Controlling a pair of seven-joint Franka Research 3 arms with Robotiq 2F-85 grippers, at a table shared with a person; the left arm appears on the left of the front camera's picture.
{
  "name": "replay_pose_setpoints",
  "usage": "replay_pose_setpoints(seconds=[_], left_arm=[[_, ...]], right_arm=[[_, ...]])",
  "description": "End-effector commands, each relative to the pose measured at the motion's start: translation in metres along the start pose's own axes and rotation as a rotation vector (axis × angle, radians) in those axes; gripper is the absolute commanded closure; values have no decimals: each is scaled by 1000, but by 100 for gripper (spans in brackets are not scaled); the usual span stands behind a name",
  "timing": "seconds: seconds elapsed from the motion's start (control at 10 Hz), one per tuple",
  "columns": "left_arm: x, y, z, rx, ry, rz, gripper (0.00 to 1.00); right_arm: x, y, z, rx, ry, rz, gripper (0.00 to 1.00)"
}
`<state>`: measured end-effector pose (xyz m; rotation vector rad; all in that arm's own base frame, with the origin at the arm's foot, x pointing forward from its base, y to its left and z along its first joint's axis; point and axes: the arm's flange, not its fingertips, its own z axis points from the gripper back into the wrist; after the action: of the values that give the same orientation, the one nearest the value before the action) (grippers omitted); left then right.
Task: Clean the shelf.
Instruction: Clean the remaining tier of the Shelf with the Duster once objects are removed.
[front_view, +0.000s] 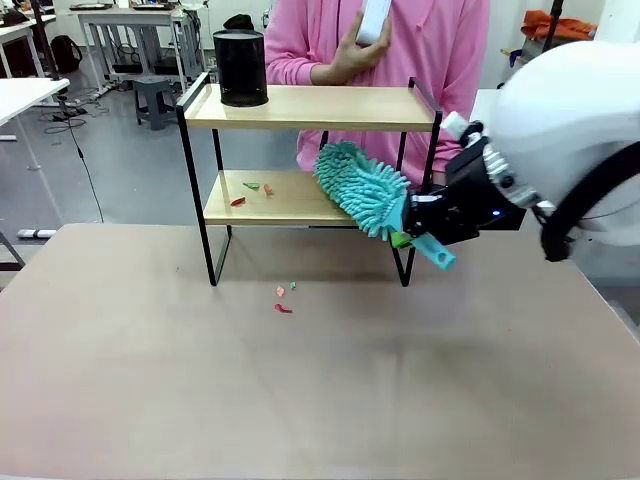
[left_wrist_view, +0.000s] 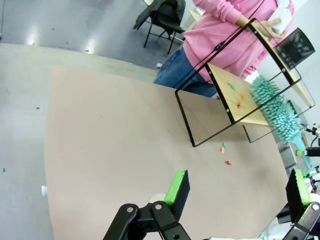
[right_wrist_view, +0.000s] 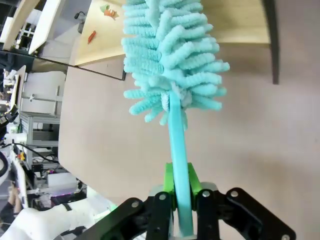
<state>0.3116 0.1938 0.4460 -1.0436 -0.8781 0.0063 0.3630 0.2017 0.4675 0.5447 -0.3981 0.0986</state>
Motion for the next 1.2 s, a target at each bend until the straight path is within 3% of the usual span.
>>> replay_pose_setpoints(seconds=[0.0, 0.7, 1.1], left_arm=[[0, 0, -2, -17, -20, -24, 0], [0, 0, -2, -17, -20, -24, 0], [0, 0, -2, -17, -20, -24, 0]], right_arm=[[25, 13, -26, 17, 7, 20, 89], [30, 42, -55, 91, 70, 120, 89], [25, 30, -55, 130, 169, 253, 89]])
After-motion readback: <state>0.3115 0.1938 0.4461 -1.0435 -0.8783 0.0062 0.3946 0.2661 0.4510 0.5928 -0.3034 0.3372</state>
